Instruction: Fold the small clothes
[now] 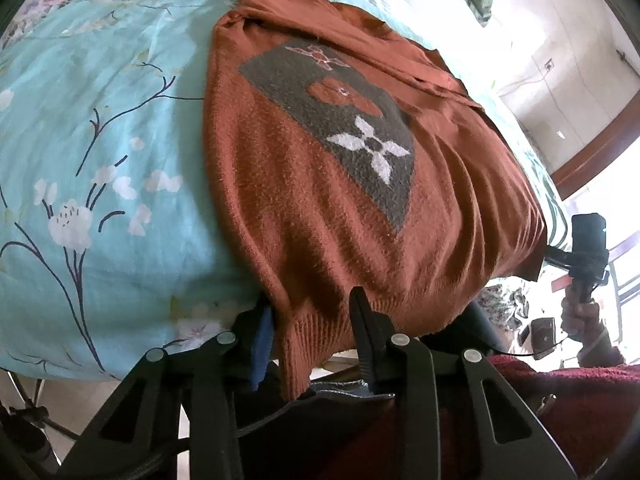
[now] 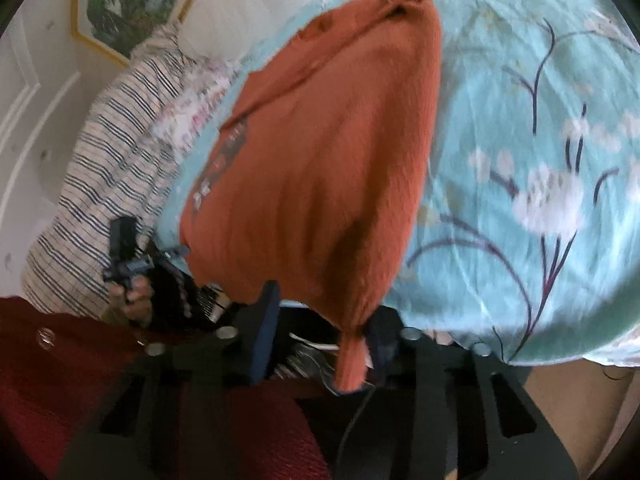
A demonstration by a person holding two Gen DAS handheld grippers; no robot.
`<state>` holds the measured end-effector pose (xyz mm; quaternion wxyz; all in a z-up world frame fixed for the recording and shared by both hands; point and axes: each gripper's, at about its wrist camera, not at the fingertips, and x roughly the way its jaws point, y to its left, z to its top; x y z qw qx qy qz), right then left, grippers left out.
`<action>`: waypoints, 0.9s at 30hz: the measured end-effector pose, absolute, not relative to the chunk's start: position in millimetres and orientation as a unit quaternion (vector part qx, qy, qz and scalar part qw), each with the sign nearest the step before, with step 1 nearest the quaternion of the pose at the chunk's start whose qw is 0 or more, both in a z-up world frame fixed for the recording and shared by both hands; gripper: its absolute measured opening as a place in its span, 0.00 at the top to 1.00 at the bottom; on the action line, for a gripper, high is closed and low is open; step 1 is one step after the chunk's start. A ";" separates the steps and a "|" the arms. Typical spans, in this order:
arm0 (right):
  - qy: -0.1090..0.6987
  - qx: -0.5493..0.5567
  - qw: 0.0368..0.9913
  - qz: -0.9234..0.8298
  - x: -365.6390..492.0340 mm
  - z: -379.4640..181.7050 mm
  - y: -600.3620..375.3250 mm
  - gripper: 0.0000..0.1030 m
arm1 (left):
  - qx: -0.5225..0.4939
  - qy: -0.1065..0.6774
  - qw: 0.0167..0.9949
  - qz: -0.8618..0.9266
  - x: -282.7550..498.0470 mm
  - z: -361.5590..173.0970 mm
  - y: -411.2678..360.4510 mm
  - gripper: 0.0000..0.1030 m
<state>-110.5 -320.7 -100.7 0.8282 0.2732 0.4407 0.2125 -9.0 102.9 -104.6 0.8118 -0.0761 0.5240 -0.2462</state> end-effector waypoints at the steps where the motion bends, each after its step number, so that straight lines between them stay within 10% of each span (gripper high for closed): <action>1: 0.438 0.281 0.826 0.216 -110.9 -101.1 -320.4 0.84 | -0.074 0.524 0.813 -0.243 -8.9 -104.4 106.0 0.78; 3: 0.420 0.294 0.828 0.229 -112.9 -94.5 -320.1 0.89 | -0.078 0.524 0.816 -0.233 -7.6 -105.1 111.2 0.95; 27: 0.226 0.333 0.883 0.241 -18.9 28.2 -377.2 0.91 | -0.210 0.318 0.895 -0.234 59.1 40.2 135.5 0.98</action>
